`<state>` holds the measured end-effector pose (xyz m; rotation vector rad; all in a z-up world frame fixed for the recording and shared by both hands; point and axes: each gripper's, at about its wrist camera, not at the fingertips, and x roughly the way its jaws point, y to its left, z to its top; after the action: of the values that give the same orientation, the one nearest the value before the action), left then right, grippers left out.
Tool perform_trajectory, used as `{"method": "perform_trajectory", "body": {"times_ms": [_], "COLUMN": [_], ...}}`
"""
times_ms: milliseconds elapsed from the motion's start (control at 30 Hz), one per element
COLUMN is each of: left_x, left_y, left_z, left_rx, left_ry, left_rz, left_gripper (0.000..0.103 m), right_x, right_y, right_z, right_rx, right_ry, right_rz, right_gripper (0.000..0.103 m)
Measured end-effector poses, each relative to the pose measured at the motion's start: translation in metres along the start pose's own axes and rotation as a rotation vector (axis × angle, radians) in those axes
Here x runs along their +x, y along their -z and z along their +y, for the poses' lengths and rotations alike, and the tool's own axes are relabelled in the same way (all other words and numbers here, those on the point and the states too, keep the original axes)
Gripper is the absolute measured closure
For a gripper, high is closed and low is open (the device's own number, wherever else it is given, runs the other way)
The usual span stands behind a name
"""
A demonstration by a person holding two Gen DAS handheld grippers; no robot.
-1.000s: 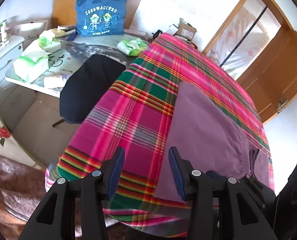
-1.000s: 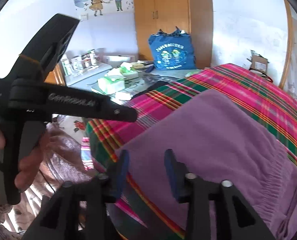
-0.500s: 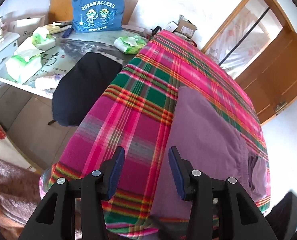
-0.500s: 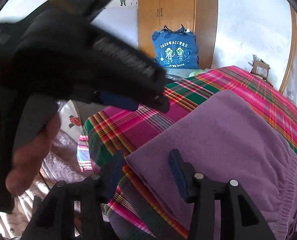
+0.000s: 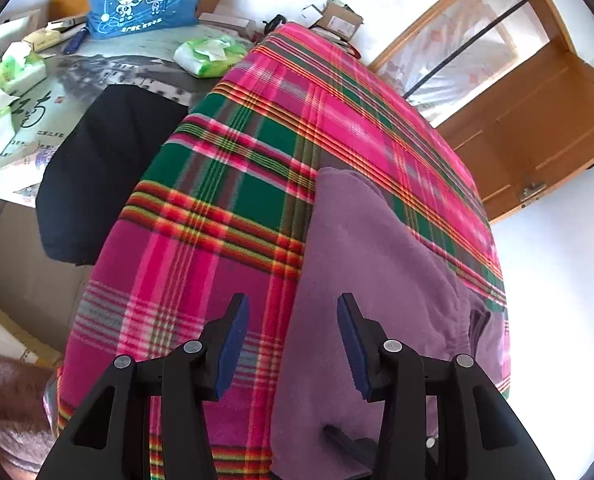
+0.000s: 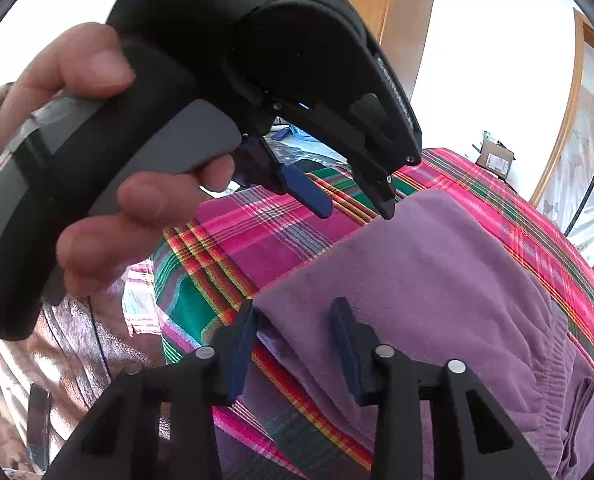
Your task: Fold clothes
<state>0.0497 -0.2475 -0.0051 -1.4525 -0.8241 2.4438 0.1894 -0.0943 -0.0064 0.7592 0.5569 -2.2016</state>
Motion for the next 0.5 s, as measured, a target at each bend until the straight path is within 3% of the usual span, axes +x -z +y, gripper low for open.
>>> {"method": "perform_trajectory", "body": {"times_ms": [200, 500], "left_x": [0.011, 0.023], "left_y": [-0.007, -0.016], "left_z": [-0.003, -0.007], "left_rx": [-0.017, -0.041], "left_ry": [0.048, 0.101], "left_rz": [0.044, 0.089], "left_gripper": [0.052, 0.051], "right_x": [-0.005, -0.025], "right_y": [-0.002, -0.005], "right_z": [-0.010, -0.025], "right_rx": [0.033, 0.081], "right_ry": [-0.014, -0.052], "right_rz": [-0.006, -0.061], "right_gripper": [0.092, 0.095]}}
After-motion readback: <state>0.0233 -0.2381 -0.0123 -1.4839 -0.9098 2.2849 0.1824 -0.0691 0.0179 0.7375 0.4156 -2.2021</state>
